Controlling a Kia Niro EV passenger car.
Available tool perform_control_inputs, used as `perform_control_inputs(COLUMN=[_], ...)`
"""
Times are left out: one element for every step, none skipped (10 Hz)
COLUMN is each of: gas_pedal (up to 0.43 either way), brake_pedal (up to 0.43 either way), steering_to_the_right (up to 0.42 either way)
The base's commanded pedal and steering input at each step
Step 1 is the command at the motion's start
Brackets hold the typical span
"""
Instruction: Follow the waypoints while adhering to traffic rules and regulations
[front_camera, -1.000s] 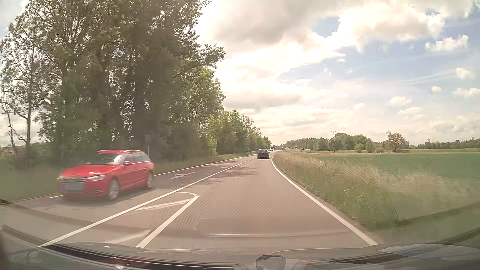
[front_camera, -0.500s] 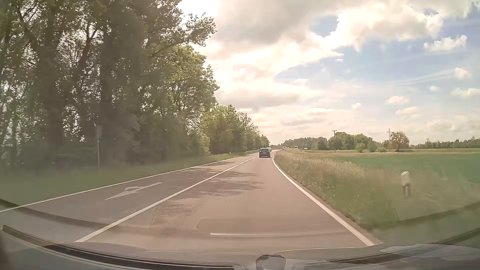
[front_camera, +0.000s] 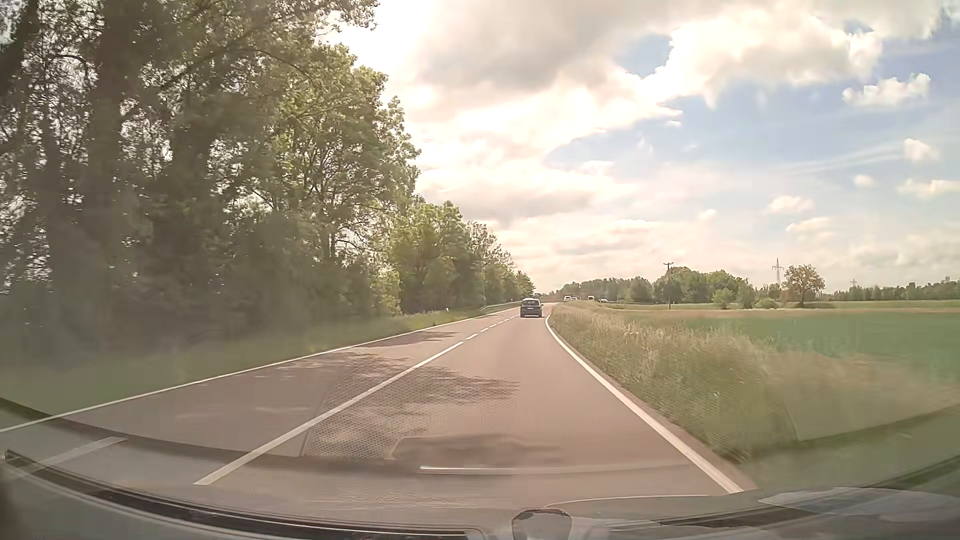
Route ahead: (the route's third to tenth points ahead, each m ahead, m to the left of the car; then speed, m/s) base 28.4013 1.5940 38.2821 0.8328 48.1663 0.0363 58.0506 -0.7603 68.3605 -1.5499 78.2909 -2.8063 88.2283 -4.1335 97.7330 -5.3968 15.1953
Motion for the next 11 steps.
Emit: perform_control_inputs(gas_pedal=[0.197,0.197,0.197,0.197,0.197,0.197,0.197,0.197,0.197,0.197,0.197], brake_pedal=[0.000,0.000,0.000,0.000,0.000,0.000,0.000,0.000,0.000,0.000,0.000], steering_to_the_right=[0.008,0.009,0.009,0.009,0.009,0.009,0.009,0.009,0.009,0.009,0.009])
